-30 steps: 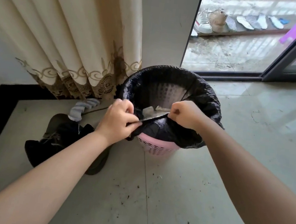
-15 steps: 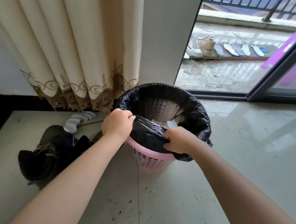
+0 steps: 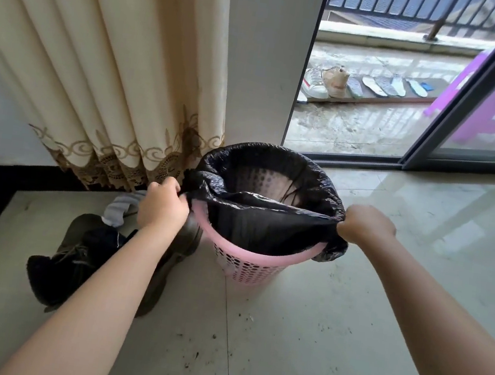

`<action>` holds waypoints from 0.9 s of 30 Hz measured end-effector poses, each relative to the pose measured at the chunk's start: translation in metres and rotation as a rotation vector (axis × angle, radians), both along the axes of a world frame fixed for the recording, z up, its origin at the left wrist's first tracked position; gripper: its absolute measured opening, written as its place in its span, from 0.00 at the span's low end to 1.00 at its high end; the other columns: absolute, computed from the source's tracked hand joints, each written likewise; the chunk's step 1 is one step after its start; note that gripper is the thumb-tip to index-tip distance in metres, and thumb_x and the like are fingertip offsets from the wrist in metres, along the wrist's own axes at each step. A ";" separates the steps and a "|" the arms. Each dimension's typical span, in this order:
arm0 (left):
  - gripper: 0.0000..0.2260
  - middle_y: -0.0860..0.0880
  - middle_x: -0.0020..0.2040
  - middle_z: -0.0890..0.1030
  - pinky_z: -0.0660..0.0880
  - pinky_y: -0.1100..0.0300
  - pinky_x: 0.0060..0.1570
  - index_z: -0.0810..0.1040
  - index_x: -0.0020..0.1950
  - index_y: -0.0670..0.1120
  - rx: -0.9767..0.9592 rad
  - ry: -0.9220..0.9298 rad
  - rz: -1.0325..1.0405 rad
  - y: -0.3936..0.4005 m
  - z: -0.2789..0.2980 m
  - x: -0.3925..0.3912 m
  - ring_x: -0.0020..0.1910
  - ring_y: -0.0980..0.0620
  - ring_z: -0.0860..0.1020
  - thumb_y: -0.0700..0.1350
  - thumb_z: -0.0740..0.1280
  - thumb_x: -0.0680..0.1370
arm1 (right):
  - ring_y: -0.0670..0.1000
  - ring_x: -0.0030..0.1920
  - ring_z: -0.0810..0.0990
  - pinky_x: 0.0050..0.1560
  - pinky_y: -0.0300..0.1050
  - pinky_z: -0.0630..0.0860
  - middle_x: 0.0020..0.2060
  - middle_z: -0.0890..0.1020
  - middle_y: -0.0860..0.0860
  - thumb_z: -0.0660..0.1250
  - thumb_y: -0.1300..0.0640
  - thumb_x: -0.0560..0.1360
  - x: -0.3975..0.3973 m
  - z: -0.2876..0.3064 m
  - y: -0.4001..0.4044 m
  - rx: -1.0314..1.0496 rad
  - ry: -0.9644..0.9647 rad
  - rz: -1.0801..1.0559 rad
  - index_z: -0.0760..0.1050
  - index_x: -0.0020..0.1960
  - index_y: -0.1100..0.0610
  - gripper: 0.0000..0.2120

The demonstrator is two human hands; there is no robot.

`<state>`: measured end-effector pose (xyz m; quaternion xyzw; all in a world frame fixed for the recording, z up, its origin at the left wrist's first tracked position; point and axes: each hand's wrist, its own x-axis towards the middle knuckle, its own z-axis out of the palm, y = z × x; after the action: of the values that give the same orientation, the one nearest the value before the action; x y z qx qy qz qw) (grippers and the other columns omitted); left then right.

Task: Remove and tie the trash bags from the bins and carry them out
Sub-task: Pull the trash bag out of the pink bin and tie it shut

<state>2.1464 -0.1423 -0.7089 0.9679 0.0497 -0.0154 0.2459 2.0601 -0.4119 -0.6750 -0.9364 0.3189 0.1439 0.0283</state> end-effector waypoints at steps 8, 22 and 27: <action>0.19 0.39 0.57 0.79 0.70 0.53 0.53 0.74 0.58 0.44 -0.076 0.105 -0.173 -0.018 0.002 -0.001 0.58 0.39 0.74 0.56 0.56 0.78 | 0.48 0.16 0.73 0.17 0.33 0.68 0.25 0.70 0.54 0.55 0.62 0.75 0.003 -0.014 -0.014 0.516 -0.400 -0.124 0.68 0.32 0.59 0.13; 0.24 0.41 0.57 0.78 0.74 0.58 0.46 0.61 0.70 0.41 -0.706 0.053 0.176 -0.045 0.017 0.007 0.48 0.47 0.79 0.34 0.63 0.74 | 0.56 0.67 0.70 0.65 0.51 0.68 0.65 0.71 0.57 0.63 0.42 0.73 -0.011 -0.082 -0.031 1.191 -0.355 -1.016 0.61 0.70 0.59 0.32; 0.05 0.46 0.32 0.72 0.65 0.62 0.26 0.71 0.45 0.41 -0.785 0.174 0.315 -0.046 0.024 0.015 0.26 0.50 0.68 0.40 0.58 0.78 | 0.52 0.30 0.79 0.43 0.46 0.79 0.36 0.80 0.55 0.62 0.63 0.75 0.011 -0.075 -0.035 1.369 -0.856 -1.097 0.72 0.36 0.62 0.09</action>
<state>2.1618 -0.1881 -0.6849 0.7766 0.2077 -0.0768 0.5898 2.0709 -0.4469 -0.7503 -0.4124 0.5206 -0.0875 0.7425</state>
